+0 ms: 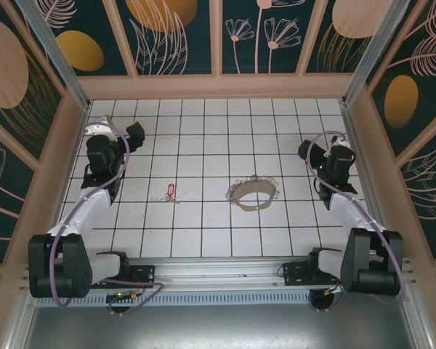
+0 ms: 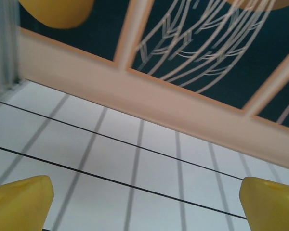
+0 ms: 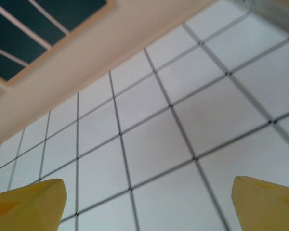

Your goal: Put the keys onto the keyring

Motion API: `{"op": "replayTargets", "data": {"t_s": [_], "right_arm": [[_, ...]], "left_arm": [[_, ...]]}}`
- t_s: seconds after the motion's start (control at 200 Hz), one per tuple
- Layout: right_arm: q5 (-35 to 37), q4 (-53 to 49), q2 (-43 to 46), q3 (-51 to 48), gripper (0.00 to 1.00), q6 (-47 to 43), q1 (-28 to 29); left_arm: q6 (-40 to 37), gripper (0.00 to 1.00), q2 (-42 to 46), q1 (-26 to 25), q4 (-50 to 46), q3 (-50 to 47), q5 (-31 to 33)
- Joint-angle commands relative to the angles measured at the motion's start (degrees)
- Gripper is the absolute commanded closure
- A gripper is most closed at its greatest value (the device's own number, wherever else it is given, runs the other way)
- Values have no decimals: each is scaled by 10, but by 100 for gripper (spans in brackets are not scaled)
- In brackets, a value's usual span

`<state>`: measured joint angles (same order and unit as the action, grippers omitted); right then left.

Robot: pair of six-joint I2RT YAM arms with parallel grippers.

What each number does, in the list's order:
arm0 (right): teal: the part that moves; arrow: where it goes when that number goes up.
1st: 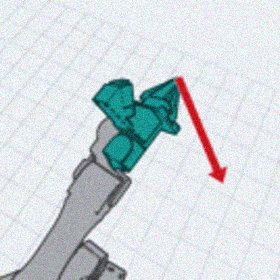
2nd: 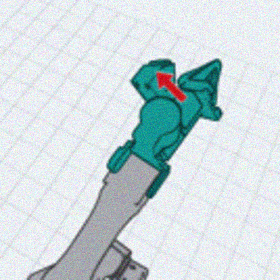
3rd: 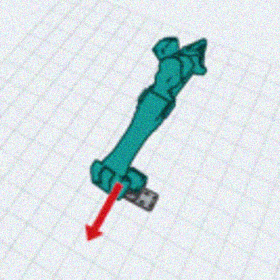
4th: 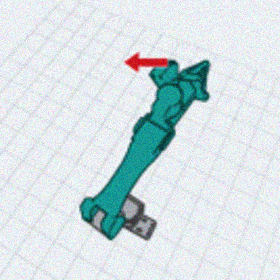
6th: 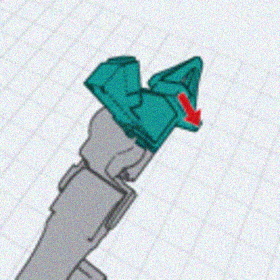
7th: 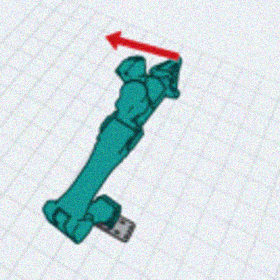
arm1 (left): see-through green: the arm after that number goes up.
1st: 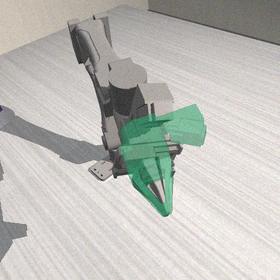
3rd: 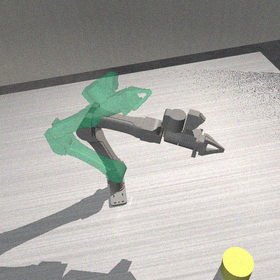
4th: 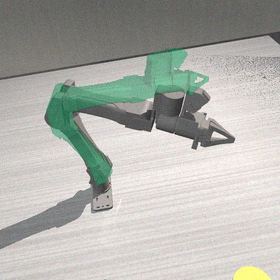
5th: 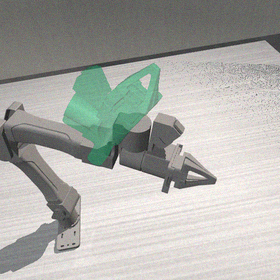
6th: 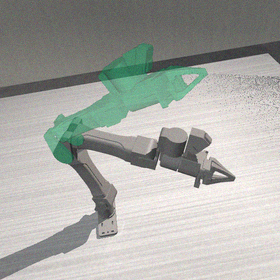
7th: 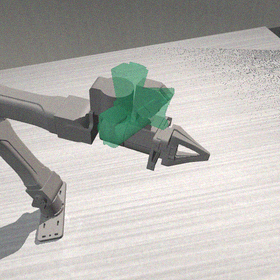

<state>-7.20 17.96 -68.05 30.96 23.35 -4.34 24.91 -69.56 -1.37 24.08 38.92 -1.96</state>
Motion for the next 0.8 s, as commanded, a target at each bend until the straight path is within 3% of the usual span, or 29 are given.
{"op": "replayTargets", "data": {"t_s": [0.0, 0.19, 0.405, 0.646, 0.796], "right_arm": [[-61, -106, 35, -10, 16, 19, 12], [-88, -175, 49, -40, 24, 45, 55], [-46, -203, 50, -62, 25, 73, 140], [-41, -189, 27, -83, 25, 107, 163], [-46, -170, 7, -82, 32, 113, 172]], "left_arm": [[77, 2, 23, -39, -77, 9, -56], [121, 4, 20, -138, -98, 0, -47], [125, 3, -2, -257, -104, 3, 7], [122, 3, -52, -325, -108, 22, 32], [116, 3, -81, -352, -106, 39, 39]]}}
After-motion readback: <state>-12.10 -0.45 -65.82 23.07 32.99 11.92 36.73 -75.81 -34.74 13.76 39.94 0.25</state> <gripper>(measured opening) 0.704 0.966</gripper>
